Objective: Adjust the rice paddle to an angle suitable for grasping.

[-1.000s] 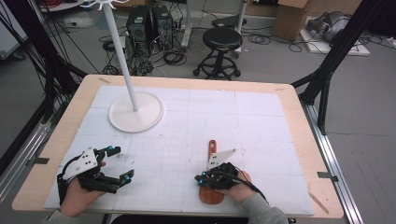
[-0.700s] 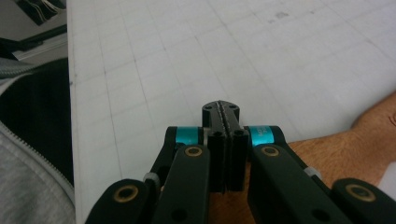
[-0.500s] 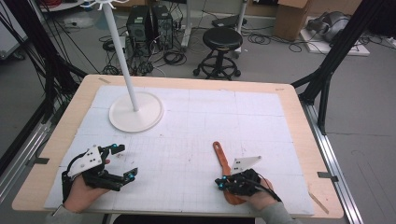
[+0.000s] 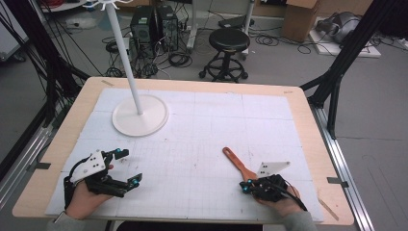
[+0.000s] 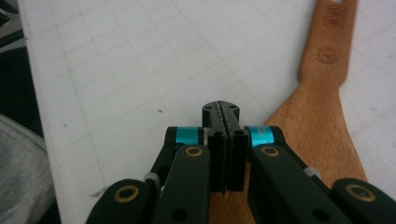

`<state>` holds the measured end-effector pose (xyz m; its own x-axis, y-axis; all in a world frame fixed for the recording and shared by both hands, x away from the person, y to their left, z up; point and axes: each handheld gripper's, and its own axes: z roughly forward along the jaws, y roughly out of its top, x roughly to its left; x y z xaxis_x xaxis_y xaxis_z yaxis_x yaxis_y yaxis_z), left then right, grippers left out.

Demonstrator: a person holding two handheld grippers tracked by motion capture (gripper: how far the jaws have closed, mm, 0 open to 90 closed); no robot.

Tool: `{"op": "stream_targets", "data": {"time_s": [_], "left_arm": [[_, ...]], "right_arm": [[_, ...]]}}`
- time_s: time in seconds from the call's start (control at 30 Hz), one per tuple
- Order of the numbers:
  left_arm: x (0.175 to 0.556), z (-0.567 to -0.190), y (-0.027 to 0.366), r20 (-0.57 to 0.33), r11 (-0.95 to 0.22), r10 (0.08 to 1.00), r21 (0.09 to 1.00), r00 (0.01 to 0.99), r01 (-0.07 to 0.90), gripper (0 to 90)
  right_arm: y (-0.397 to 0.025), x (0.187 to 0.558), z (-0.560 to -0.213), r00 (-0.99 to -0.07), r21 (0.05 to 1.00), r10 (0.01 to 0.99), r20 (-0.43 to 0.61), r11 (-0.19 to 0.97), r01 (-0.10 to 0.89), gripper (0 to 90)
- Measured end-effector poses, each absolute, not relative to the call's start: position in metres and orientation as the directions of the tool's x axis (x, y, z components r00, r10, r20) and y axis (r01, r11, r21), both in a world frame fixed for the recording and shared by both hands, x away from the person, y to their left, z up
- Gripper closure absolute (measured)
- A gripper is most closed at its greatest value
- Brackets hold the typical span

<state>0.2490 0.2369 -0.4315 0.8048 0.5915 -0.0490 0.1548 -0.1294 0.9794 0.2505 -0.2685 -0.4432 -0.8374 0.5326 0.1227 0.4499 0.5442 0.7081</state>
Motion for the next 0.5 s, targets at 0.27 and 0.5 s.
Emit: {"op": "stream_targets", "data": {"time_s": [0.27, 0.5], "left_arm": [[0.248, -0.432, 0.237, -0.050, -0.133, 0.591, 0.978, 0.805, 0.159, 3.0], [0.247, -0.432, 0.237, -0.046, -0.141, 0.592, 0.977, 0.805, 0.159, 3.0]], "right_arm": [[-0.294, 0.256, -0.444, -0.788, 0.715, 0.606, 0.106, 0.505, 0.484, 89.5], [-0.305, 0.260, -0.445, -0.778, 0.723, 0.619, 0.110, 0.487, 0.489, 89.5]]}}
